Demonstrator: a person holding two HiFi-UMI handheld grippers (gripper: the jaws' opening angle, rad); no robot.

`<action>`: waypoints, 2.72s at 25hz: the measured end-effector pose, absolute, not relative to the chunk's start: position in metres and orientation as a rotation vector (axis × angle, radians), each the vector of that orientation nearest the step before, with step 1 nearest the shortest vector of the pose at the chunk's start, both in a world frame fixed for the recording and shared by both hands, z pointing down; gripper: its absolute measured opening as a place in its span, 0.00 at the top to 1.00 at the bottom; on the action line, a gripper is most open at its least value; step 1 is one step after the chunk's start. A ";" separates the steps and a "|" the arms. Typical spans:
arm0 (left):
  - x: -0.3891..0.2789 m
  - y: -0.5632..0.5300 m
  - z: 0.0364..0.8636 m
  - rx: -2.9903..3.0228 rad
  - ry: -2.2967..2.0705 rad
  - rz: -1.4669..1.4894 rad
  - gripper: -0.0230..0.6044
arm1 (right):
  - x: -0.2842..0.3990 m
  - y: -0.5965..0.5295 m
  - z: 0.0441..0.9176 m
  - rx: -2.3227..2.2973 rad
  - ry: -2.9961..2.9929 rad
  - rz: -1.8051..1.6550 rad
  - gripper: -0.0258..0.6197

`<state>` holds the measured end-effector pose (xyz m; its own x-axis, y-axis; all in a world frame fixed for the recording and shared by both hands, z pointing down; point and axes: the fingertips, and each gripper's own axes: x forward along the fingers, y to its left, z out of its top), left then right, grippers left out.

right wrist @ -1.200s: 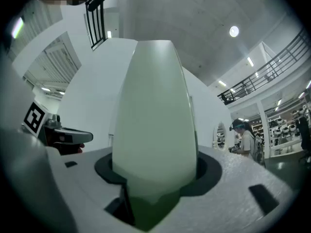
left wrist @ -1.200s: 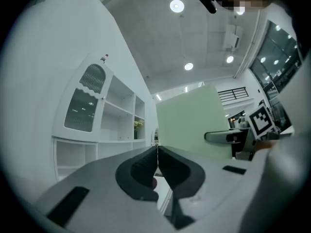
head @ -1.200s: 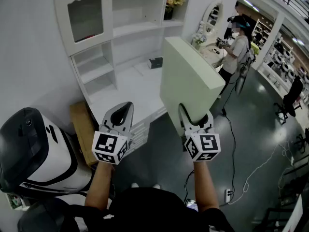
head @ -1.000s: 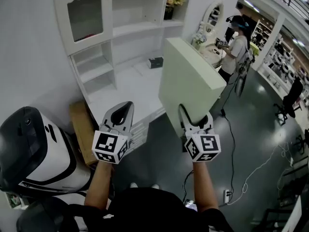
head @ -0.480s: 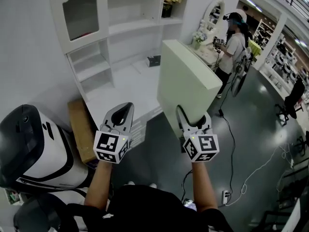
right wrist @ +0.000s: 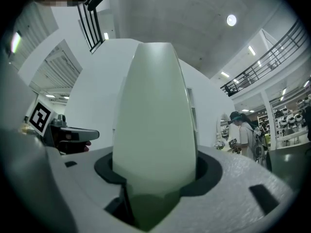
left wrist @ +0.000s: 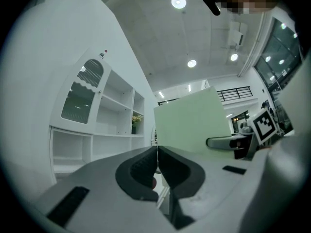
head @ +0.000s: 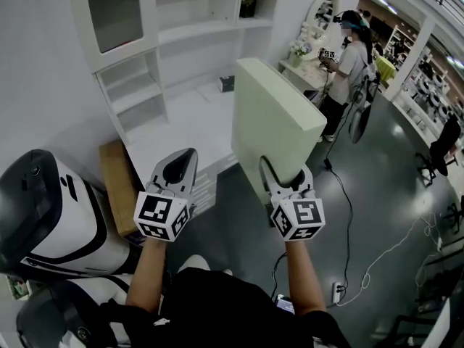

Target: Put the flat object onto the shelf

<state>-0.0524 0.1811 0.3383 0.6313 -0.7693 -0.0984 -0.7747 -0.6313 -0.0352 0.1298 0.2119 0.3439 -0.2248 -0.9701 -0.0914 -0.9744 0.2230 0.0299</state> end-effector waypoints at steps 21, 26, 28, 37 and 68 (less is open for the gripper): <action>-0.045 0.128 0.358 -2.756 1.365 0.049 0.95 | 0.141 0.161 0.365 -1.933 2.466 0.120 0.54; -0.041 0.097 0.361 -2.762 1.377 0.047 0.95 | 0.148 0.129 0.363 -1.920 2.468 0.109 0.54; -0.039 0.082 0.360 -2.759 1.384 0.047 0.95 | 0.150 0.114 0.362 -1.915 2.469 0.110 0.54; -0.030 0.015 0.355 -2.749 1.395 0.046 0.95 | 0.159 0.046 0.361 -1.901 2.477 0.082 0.54; -0.059 -0.193 0.359 -2.778 1.294 -0.006 0.95 | 0.120 -0.158 0.356 -1.974 2.447 0.088 0.54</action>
<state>-0.0586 -0.1930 0.3586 0.6440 -0.7644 -0.0292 -0.7641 -0.6410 -0.0718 0.1198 -0.1582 0.3562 -0.2123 -0.9767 -0.0327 -0.9765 0.2108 0.0458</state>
